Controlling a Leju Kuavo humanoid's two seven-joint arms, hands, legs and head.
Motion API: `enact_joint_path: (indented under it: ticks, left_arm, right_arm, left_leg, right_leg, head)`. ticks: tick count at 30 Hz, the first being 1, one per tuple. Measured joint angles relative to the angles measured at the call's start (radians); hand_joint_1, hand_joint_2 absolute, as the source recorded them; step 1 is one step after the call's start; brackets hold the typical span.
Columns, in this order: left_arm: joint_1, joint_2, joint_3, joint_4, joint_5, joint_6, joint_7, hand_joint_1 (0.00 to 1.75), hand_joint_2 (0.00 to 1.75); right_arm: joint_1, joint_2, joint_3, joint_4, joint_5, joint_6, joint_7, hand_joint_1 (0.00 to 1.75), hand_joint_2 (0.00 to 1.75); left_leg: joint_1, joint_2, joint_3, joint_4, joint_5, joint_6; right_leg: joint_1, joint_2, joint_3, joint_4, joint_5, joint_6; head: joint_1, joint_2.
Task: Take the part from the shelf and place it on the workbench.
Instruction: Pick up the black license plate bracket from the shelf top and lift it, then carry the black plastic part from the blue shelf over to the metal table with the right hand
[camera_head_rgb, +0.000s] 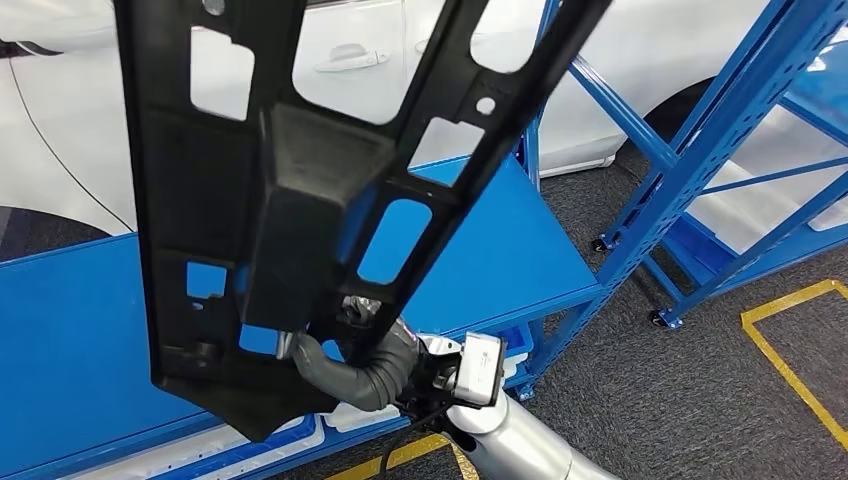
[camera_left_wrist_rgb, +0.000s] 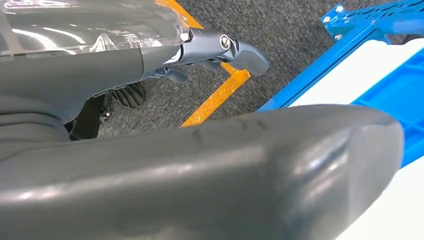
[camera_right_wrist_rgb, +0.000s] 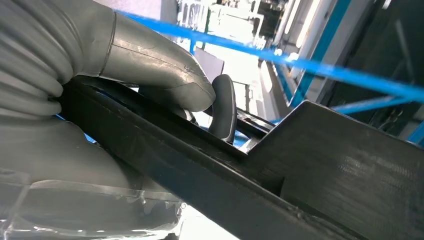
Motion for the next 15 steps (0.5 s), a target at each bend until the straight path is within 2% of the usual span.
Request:
enact_joint_path:
  ticks: [1, 3, 5, 6, 7, 9, 10, 11, 12, 14, 15]
  left_arm:
    - [0.000, 0.000, 0.001, 0.000, 0.000, 0.001, 0.002, 0.00, 0.00]
    - [0.000, 0.001, 0.003, 0.000, 0.000, 0.005, 0.006, 0.00, 0.00]
    - [0.002, 0.005, 0.006, 0.000, 0.000, 0.010, 0.011, 0.00, 0.00]
    - [0.003, 0.006, 0.007, 0.000, 0.000, 0.012, 0.013, 0.00, 0.00]
    - [0.003, 0.008, 0.008, 0.000, 0.000, 0.013, 0.016, 0.00, 0.00]
    - [0.004, 0.009, 0.008, 0.000, 0.000, 0.013, 0.019, 0.00, 0.00]
    - [0.005, 0.010, 0.008, 0.000, 0.000, 0.013, 0.020, 0.00, 0.00]
    - [0.006, 0.011, 0.008, 0.000, 0.000, 0.012, 0.021, 0.00, 0.00]
    - [0.006, 0.013, 0.008, 0.000, 0.000, 0.012, 0.022, 0.00, 0.00]
    - [0.005, 0.016, 0.008, 0.000, 0.000, 0.011, 0.022, 0.00, 0.00]
    - [0.003, 0.017, 0.008, 0.000, 0.000, 0.010, 0.022, 0.00, 0.00]
  right_arm:
    - [0.012, -0.009, 0.000, -0.012, 0.009, 0.007, -0.009, 1.75, 1.75]
    - [0.044, -0.027, -0.002, -0.032, 0.021, 0.015, -0.039, 1.75, 1.75]
    - [0.080, -0.039, -0.008, -0.045, 0.026, 0.012, -0.076, 1.75, 1.75]
    - [0.096, -0.043, -0.012, -0.050, 0.028, 0.010, -0.094, 1.75, 1.75]
    - [0.111, -0.045, -0.017, -0.054, 0.029, 0.008, -0.108, 1.75, 1.75]
    - [0.141, -0.052, -0.027, -0.063, 0.035, 0.008, -0.129, 1.75, 1.75]
    - [0.159, -0.057, -0.034, -0.068, 0.041, 0.009, -0.136, 1.75, 1.75]
    - [0.177, -0.061, -0.041, -0.074, 0.047, 0.011, -0.143, 1.75, 1.75]
    - [0.193, -0.065, -0.048, -0.080, 0.053, 0.012, -0.148, 1.75, 1.75]
    - [0.214, -0.073, -0.061, -0.094, 0.059, 0.018, -0.153, 1.75, 1.75]
    - [0.222, -0.076, -0.067, -0.102, 0.060, 0.022, -0.154, 1.75, 1.75]
  left_leg:
    - [-0.001, 0.000, -0.001, 0.000, 0.003, -0.004]
    - [-0.001, 0.000, -0.003, -0.003, 0.010, -0.015]
    - [0.000, 0.000, -0.009, 0.001, 0.001, -0.026]
    - [-0.001, 0.000, -0.017, 0.021, -0.021, -0.030]
    - [-0.001, 0.000, -0.030, 0.060, -0.058, -0.032]
    - [0.000, 0.000, -0.065, 0.182, -0.144, -0.038]
    - [0.001, 0.000, -0.073, 0.232, -0.171, -0.041]
    - [0.001, 0.000, -0.066, 0.251, -0.181, -0.043]
    - [0.001, 0.000, -0.037, 0.226, -0.172, -0.044]
    - [0.003, 0.000, 0.060, 0.086, -0.135, -0.043]
    - [0.002, -0.001, 0.098, 0.024, -0.118, -0.039]
  right_leg:
    - [0.003, 0.000, 0.017, -0.035, 0.011, -0.003]
    - [0.007, 0.000, 0.018, -0.046, 0.020, -0.006]
    - [0.001, -0.003, 0.014, -0.059, 0.035, -0.014]
    - [-0.003, -0.005, 0.010, -0.066, 0.045, -0.019]
    - [-0.006, -0.007, 0.004, -0.072, 0.054, -0.023]
    - [-0.004, -0.009, -0.015, -0.072, 0.069, -0.026]
    - [-0.003, -0.009, -0.026, -0.070, 0.077, -0.026]
    - [-0.003, -0.010, -0.039, -0.068, 0.084, -0.025]
    - [-0.004, -0.010, -0.052, -0.064, 0.092, -0.023]
    - [-0.006, -0.008, -0.075, -0.052, 0.106, -0.015]
    - [-0.005, -0.007, -0.083, -0.046, 0.111, -0.010]
  head:
    - [0.000, 0.000]
    - [0.000, 0.000]
    - [0.000, 0.000]
    - [0.000, 0.000]
    - [0.000, 0.000]
    - [0.000, 0.000]
    - [0.000, 0.000]
    - [0.000, 0.000]
    - [0.000, 0.000]
    - [0.000, 0.000]
    - [0.000, 0.000]
